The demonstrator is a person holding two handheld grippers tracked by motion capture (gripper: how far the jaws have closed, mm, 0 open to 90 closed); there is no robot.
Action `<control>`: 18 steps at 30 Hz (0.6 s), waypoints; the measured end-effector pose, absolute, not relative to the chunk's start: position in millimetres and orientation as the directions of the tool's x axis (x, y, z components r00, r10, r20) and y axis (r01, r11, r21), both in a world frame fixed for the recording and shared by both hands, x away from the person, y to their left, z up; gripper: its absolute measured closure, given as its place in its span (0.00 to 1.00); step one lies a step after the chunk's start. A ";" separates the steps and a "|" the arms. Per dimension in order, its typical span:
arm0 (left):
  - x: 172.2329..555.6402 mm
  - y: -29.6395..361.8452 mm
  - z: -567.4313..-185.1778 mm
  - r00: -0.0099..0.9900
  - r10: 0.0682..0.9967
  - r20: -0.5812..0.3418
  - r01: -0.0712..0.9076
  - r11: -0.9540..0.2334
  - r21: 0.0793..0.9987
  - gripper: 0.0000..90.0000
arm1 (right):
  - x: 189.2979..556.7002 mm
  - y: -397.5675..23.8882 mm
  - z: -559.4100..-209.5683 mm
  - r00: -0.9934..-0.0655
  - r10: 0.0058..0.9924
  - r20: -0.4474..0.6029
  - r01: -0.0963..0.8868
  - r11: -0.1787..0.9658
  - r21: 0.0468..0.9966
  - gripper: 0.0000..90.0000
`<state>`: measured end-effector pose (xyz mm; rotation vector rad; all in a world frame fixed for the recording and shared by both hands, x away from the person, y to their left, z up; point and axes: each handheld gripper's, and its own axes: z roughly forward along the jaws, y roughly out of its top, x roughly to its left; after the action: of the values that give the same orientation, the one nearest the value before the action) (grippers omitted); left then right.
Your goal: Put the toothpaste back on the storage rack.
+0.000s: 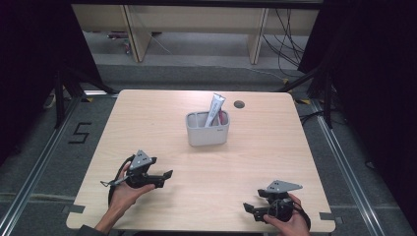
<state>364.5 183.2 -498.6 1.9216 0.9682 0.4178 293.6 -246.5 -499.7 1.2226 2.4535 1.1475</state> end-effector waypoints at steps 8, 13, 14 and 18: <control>354.0 185.2 -501.0 0.653 0.754 -0.070 0.456 -0.318 0.832 0.20 | 293.2 -245.5 -500.1 -0.645 0.740 0.193 0.620 0.359 0.698 0.25; 346.6 183.3 -504.4 0.656 0.751 -0.071 0.455 -0.318 0.832 0.20 | 293.8 -246.0 -500.6 -0.652 0.735 0.185 0.610 0.364 0.704 0.25; 344.7 183.4 -504.4 0.658 0.750 -0.065 0.456 -0.328 0.828 0.20 | 293.9 -246.0 -500.5 -0.657 0.729 0.195 0.610 0.362 0.705 0.25; 337.0 183.4 -506.3 0.674 0.736 -0.065 0.454 -0.343 0.822 0.19 | 293.4 -246.2 -499.5 -0.652 0.734 0.190 0.611 0.361 0.704 0.25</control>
<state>337.0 183.4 -506.3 1.9979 0.9210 0.4015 293.4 -246.2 -499.5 1.2256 2.4580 1.1665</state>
